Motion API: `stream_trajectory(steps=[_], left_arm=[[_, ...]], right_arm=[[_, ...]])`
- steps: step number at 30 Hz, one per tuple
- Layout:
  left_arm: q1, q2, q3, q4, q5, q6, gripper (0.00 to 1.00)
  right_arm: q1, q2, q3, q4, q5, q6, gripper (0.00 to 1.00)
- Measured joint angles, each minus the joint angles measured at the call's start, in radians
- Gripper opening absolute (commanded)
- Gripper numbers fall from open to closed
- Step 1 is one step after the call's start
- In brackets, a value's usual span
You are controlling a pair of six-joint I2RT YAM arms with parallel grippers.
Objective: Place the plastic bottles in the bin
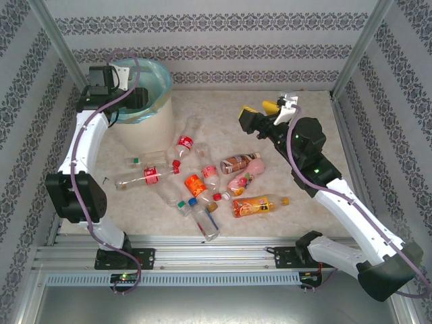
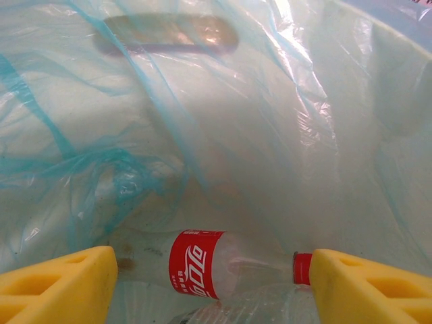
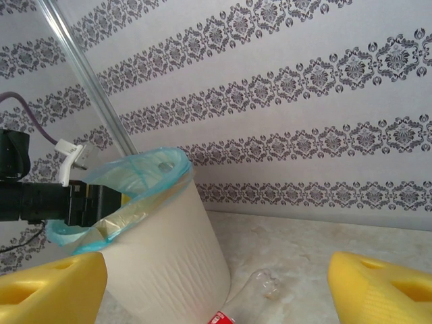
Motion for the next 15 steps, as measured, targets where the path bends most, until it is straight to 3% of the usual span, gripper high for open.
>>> stream_trajectory(steps=[8, 15], left_arm=[[0.004, -0.031, 0.053, -0.008, 0.03, -0.031, 0.75], [-0.003, -0.166, 0.058, -0.023, 0.045, -0.058, 0.74]], right_arm=[[0.0, 0.062, 0.03, -0.004, 0.002, -0.016, 0.85], [0.0, 0.102, 0.099, -0.132, 0.024, -0.037, 0.84]])
